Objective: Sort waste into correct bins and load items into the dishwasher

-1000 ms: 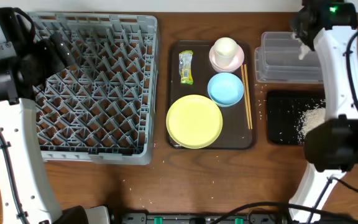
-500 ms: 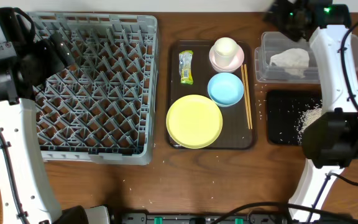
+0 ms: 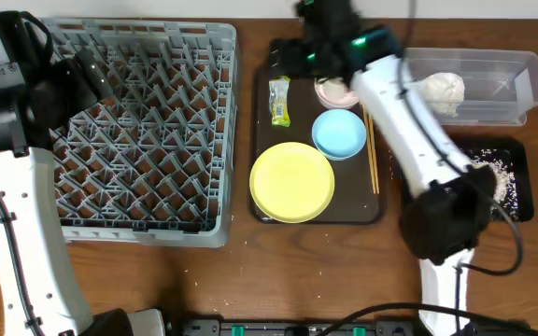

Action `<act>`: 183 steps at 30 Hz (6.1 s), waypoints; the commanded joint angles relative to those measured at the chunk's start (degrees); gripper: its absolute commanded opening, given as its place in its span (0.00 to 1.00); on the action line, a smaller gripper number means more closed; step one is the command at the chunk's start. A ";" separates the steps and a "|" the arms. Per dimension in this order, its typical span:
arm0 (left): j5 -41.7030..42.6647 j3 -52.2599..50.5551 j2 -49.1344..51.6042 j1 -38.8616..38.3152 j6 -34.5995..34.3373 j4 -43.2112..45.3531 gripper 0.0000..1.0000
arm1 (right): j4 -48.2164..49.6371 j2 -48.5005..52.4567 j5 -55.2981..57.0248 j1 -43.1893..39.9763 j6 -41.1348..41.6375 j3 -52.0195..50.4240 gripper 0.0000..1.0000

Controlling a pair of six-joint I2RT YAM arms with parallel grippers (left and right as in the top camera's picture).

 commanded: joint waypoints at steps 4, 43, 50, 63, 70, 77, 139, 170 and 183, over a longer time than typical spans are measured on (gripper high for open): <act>-0.31 -0.09 0.09 0.22 0.28 -0.13 0.99 | -0.57 8.61 18.97 4.09 3.61 0.00 0.92; -0.31 -0.09 0.09 0.22 0.28 -0.13 1.00 | -1.46 18.97 12.76 5.86 4.22 0.09 0.01; -0.31 -0.09 0.09 0.22 0.28 -0.13 1.00 | -1.09 10.23 11.76 3.28 5.97 0.57 0.01; -0.31 -0.09 0.09 0.22 0.28 -0.13 1.00 | -4.59 -8.83 16.90 -15.37 25.38 0.57 0.01; -0.31 -0.09 0.11 0.22 0.28 -0.13 1.00 | -18.25 -6.97 17.14 -26.97 39.78 0.33 0.01; -0.31 -0.09 0.11 0.22 0.28 -0.13 1.00 | -19.85 -2.95 16.98 -33.11 41.33 0.31 0.01; -0.31 -0.09 0.11 0.22 0.28 -0.13 1.00 | -23.56 -4.00 14.58 -4.39 0.15 0.52 0.99; 27.08 -0.09 0.11 0.20 -0.96 -4.11 1.00 | -29.46 -5.57 -19.21 -24.46 -4.61 0.52 0.99; 47.15 -0.37 0.48 -9.07 7.85 -4.35 1.00 | -25.55 -5.57 -19.15 -33.51 2.69 0.52 0.99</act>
